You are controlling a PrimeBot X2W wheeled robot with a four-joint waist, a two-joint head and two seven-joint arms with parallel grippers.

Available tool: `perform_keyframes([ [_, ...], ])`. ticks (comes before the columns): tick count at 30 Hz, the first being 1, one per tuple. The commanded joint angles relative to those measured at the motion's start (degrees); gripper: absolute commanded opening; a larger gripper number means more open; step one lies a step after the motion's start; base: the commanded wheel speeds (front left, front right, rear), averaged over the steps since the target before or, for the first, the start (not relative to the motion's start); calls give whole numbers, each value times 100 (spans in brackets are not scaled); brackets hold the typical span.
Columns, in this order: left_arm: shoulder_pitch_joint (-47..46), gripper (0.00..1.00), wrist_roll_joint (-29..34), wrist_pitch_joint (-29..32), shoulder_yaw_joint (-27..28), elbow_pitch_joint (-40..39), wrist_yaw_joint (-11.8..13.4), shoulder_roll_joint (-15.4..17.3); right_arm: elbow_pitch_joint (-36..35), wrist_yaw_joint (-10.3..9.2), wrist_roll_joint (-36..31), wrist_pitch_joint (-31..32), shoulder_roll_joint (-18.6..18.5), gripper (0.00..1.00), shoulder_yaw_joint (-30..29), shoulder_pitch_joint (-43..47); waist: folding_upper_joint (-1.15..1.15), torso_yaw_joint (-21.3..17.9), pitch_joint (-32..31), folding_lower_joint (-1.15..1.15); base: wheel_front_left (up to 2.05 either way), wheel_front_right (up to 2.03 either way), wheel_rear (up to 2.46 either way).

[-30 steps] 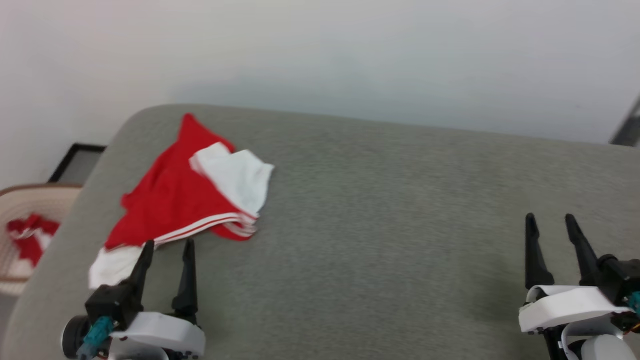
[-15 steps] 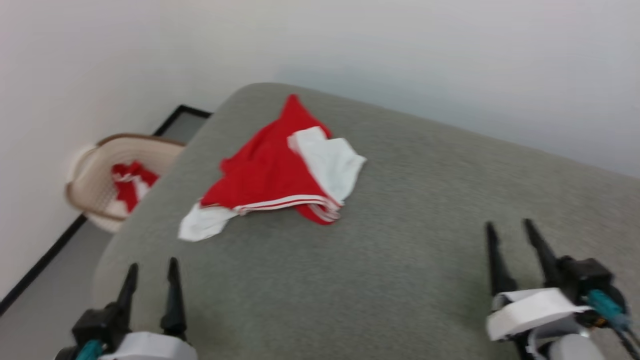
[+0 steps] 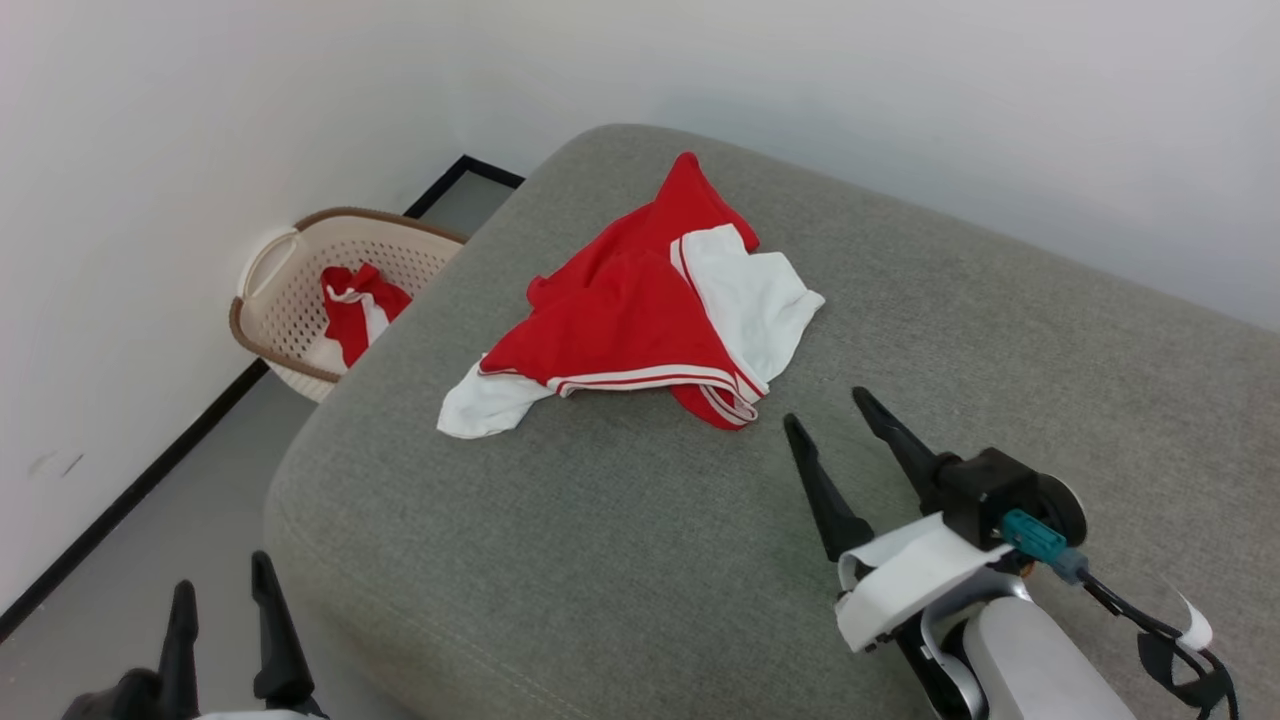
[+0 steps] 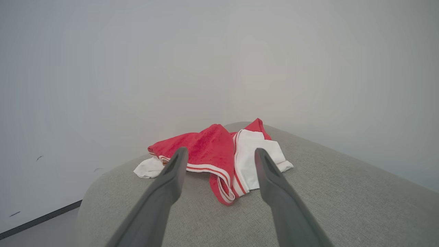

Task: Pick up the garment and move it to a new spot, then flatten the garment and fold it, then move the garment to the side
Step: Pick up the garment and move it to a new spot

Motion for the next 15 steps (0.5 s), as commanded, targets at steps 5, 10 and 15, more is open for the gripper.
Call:
perform_keyframes([
  [5,151,100,-105,-2,-77,-156,76,-6,37,-8,122,-13,-11,100,100,-89,0,4,2,0,0,0,0],
  [10,-48,100,165,-2,-217,-21,-205,-5,-18,-8,130,-12,-37,100,-112,133,0,-63,-62,0,0,0,0],
  [15,-793,100,617,-2,-600,555,-656,167,-187,-8,-18,-12,-34,100,-609,576,0,-196,-131,0,0,0,0],
])
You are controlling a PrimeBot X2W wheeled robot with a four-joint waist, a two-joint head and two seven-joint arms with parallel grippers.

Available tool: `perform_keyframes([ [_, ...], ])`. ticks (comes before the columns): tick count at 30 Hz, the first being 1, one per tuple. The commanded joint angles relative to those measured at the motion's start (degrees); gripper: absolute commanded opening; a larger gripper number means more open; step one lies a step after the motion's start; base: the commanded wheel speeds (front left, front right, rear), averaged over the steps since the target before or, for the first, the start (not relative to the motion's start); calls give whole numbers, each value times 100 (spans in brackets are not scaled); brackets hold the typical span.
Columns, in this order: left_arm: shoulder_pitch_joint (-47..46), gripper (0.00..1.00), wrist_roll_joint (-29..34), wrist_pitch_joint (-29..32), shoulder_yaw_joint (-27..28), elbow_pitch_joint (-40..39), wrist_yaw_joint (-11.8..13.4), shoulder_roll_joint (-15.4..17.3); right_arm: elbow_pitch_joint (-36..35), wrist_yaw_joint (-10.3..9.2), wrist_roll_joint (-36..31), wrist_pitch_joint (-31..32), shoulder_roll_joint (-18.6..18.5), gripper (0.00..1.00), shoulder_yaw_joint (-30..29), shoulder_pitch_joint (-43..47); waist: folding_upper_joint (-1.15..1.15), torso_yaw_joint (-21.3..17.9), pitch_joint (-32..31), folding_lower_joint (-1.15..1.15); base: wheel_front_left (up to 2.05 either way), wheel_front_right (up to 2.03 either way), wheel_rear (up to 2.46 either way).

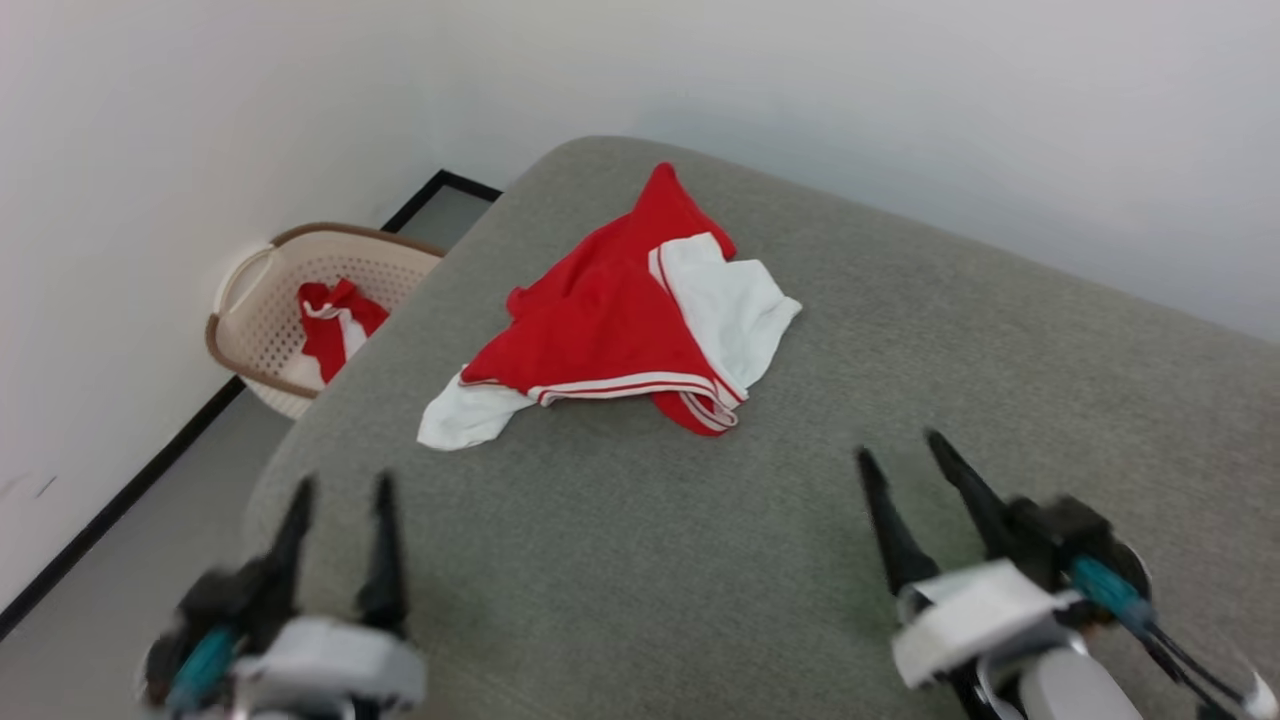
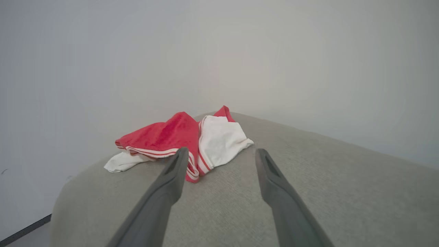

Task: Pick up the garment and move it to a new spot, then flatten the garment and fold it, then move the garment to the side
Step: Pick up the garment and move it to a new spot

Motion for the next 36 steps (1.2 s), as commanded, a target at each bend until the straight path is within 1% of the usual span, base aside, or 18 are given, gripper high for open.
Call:
perform_keyframes([
  [1,-78,100,36,-2,-51,82,-26,33,-25,-8,-23,-14,-15,100,-45,105,0,-68,-56,0,0,0,0],
  [5,-1048,100,-196,6,-449,972,-132,472,-189,-8,-147,-13,15,100,-201,241,0,-662,155,0,0,0,0],
  [7,-1533,100,-531,96,-694,1372,-135,583,-248,-8,-190,-13,17,100,-314,246,0,-965,291,0,0,0,0],
  [9,-1985,100,-743,229,-1028,1777,-137,951,-312,-8,-235,-14,28,100,-384,209,0,-1262,463,0,0,0,0],
  [12,-2669,100,-1322,530,-1511,2339,-128,1269,-391,-8,-303,-13,39,100,-486,110,0,-1645,721,0,0,0,0],
  [13,-2872,100,-1541,630,-1580,2513,-128,1418,-415,-8,-310,-13,41,100,-475,71,0,-1790,811,0,0,0,0],
  [16,-3352,100,-2023,976,-1905,3000,-129,1869,-511,-8,-241,-10,45,100,-474,-88,0,-2200,1080,0,0,0,0],
  [20,-3749,100,-2838,1993,-2385,3468,-130,2389,-614,-8,-45,-10,48,100,-376,-225,0,-2702,1337,0,0,0,0],
  [24,-3879,100,-3802,3165,-2680,3537,-130,2878,-691,-8,86,-10,51,100,-352,-233,0,-3056,1492,0,0,0,0],
  [27,-3882,100,-4441,3868,-2824,3463,-131,3130,-751,-8,149,-10,51,100,-379,-202,0,-3236,1587,0,0,0,0],
  [29,-3852,100,-4624,4056,-2918,3406,-130,3351,-786,-8,174,-10,51,100,-385,-193,0,-3331,1644,0,0,0,0],
  [30,-3811,100,-4733,4135,-2957,3406,-130,3403,-807,-8,179,-10,51,100,-386,-193,0,-3370,1673,0,0,0,0],
  [33,-3736,100,-4911,4210,-3076,3463,-130,3509,-856,-8,176,-10,52,100,-392,-226,0,-3449,1768,0,0,0,0],
  [36,-3697,100,-5096,4164,-3192,3572,-130,3525,-896,-8,142,-10,52,100,-397,-262,0,-3482,1836,0,0,0,0],
])
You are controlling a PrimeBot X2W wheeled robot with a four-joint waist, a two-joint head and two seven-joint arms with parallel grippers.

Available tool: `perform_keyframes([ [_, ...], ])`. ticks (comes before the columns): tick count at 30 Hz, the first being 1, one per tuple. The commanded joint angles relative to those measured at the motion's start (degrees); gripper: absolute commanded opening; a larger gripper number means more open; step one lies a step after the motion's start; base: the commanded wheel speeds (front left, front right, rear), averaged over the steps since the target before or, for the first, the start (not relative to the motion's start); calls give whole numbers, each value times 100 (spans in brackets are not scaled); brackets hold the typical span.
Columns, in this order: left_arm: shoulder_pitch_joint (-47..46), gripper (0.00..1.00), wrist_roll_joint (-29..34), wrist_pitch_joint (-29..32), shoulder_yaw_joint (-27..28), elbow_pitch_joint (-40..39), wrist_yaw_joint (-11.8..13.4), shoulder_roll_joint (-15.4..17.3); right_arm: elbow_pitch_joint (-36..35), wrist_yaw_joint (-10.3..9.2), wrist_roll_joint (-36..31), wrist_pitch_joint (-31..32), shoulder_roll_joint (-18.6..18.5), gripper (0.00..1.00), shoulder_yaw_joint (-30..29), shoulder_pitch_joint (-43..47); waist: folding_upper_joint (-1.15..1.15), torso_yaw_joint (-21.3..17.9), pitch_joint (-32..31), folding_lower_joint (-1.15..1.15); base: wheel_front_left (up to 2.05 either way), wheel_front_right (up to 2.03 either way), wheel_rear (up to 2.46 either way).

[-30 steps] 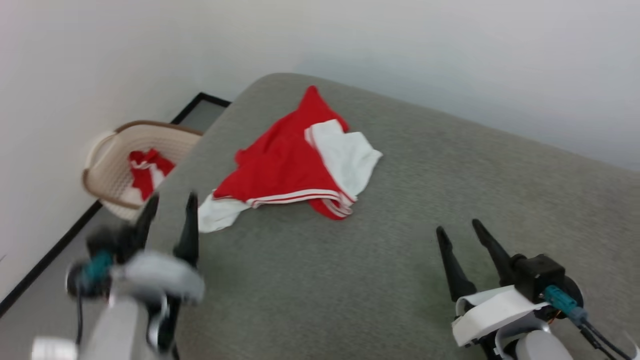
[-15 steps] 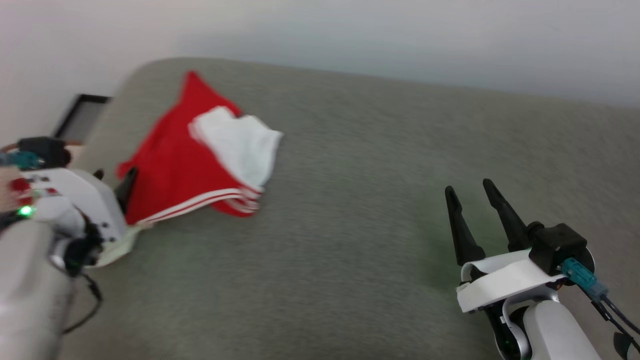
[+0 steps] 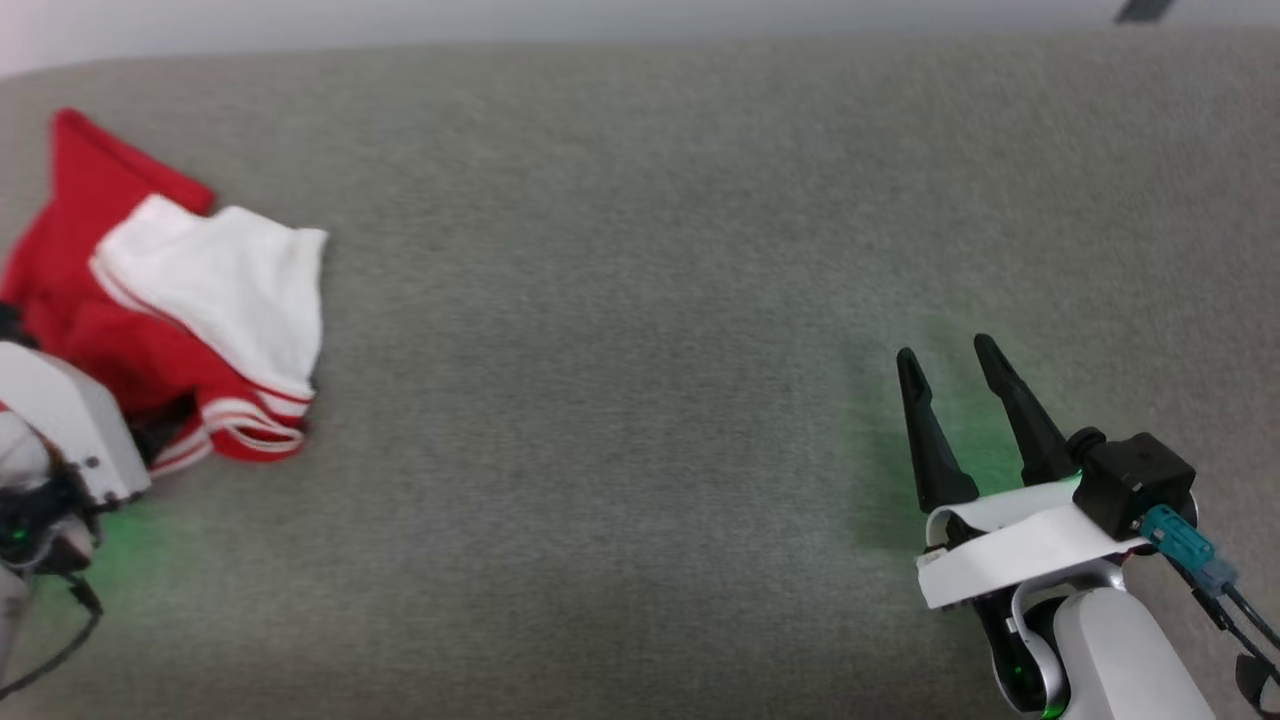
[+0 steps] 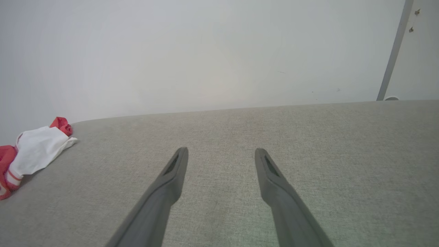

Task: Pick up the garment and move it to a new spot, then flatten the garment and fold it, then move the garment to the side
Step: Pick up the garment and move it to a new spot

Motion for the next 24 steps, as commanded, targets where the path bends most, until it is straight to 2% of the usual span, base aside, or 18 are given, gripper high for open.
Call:
perform_keyframes([
  [1,67,100,-118,-51,-77,107,3,-28,-42,-8,-23,-6,17,100,-15,-81,0,-347,381,0,0,0,0],
  [8,253,100,-434,-36,-556,294,4,-340,-107,-8,-170,-6,17,100,100,-166,0,-273,307,0,0,0,0],
  [9,281,65,-473,-57,-613,282,2,-368,-115,-8,-166,-6,17,100,125,-172,0,-258,270,0,0,0,0],
  [11,313,25,-577,-144,-698,227,-11,-392,-131,-8,-161,-6,17,100,157,-177,0,-228,198,0,0,0,0],
  [12,310,0,-596,-248,-726,206,-11,-365,-127,-8,-151,-6,16,100,175,-165,0,-207,147,0,0,0,0],
  [20,51,0,-573,-1421,-786,235,-9,44,55,-8,-54,-6,13,100,237,44,0,-61,-385,0,0,0,0],
  [24,-149,0,-602,-1854,-889,100,-8,51,121,-8,26,-6,14,100,258,152,0,-19,-612,0,0,0,0],
])
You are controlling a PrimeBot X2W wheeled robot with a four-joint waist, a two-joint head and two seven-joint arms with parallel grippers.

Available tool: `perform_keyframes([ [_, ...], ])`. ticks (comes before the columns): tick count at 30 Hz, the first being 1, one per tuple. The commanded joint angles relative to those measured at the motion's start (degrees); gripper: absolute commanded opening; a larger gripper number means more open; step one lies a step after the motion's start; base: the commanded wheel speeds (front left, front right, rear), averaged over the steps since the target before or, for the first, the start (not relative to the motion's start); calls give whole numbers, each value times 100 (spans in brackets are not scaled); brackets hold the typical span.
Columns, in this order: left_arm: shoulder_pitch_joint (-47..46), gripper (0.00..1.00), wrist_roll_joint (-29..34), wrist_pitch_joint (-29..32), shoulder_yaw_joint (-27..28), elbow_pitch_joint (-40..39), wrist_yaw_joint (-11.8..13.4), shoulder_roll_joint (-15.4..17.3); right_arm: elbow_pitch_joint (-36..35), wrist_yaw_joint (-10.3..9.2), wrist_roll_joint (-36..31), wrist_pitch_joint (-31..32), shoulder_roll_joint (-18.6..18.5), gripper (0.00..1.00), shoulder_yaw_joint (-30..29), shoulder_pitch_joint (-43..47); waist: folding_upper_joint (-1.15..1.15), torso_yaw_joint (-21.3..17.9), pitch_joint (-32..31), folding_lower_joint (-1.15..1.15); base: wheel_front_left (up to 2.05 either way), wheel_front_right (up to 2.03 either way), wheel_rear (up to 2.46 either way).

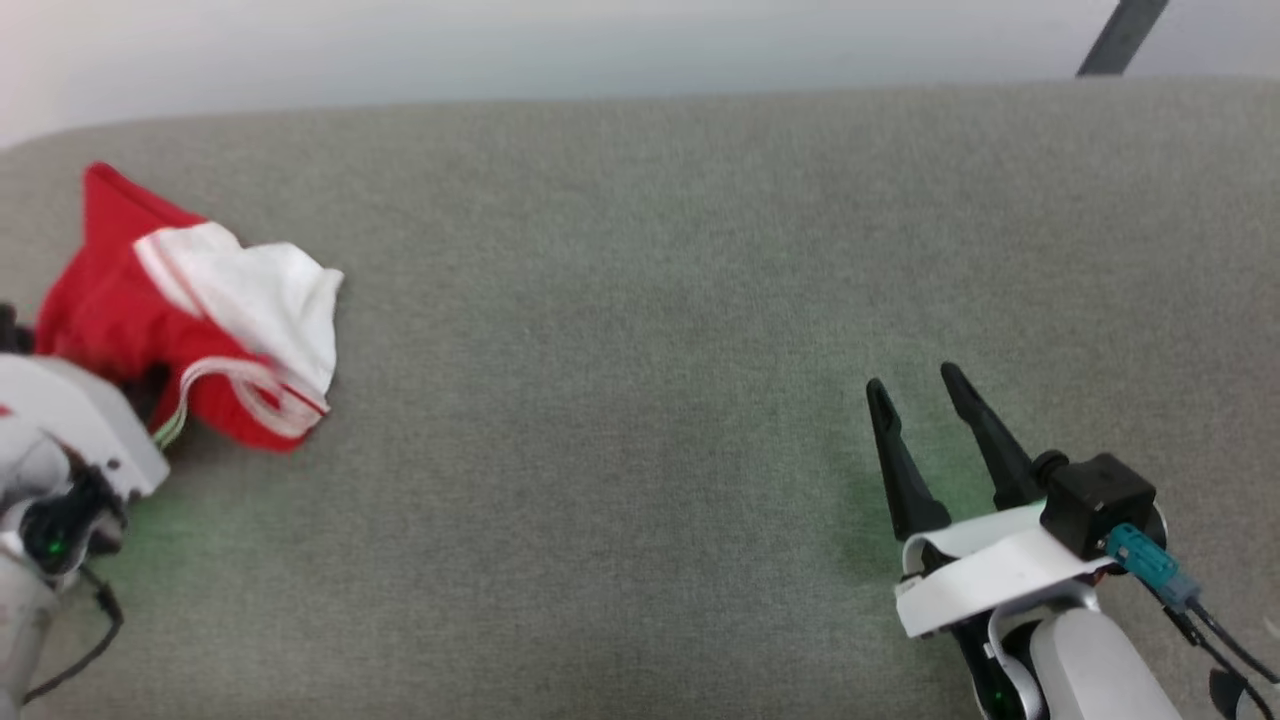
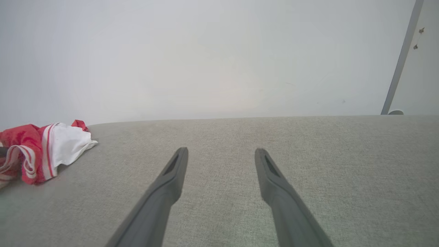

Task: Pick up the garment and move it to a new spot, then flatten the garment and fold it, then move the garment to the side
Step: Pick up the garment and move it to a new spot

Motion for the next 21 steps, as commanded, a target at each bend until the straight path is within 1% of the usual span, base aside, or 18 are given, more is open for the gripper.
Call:
perform_keyframes([
  [1,-125,0,-52,-187,-65,-171,-22,-14,35,-8,74,-6,9,100,25,107,0,93,-297,0,0,0,0],
  [6,-272,0,-244,-358,-287,-909,-20,-9,11,-8,181,-6,9,100,24,201,0,36,-451,0,0,0,0],
  [10,-371,0,-361,-344,-587,-1729,-19,5,-40,-8,290,-6,8,100,-40,294,0,-107,-478,0,0,0,0],
  [11,-371,0,-361,-344,-587,-1729,-19,5,-40,-8,290,-6,8,100,-40,294,0,-107,-478,0,0,0,0],
  [17,-511,0,-450,-102,-1139,-2920,-19,40,-170,-8,522,-6,9,100,-160,328,0,-523,-351,0,0,0,0],
  [21,-708,0,-472,98,-1567,-3490,-19,-120,-279,-8,706,-6,10,100,-267,345,0,-890,-179,0,0,0,0],
])
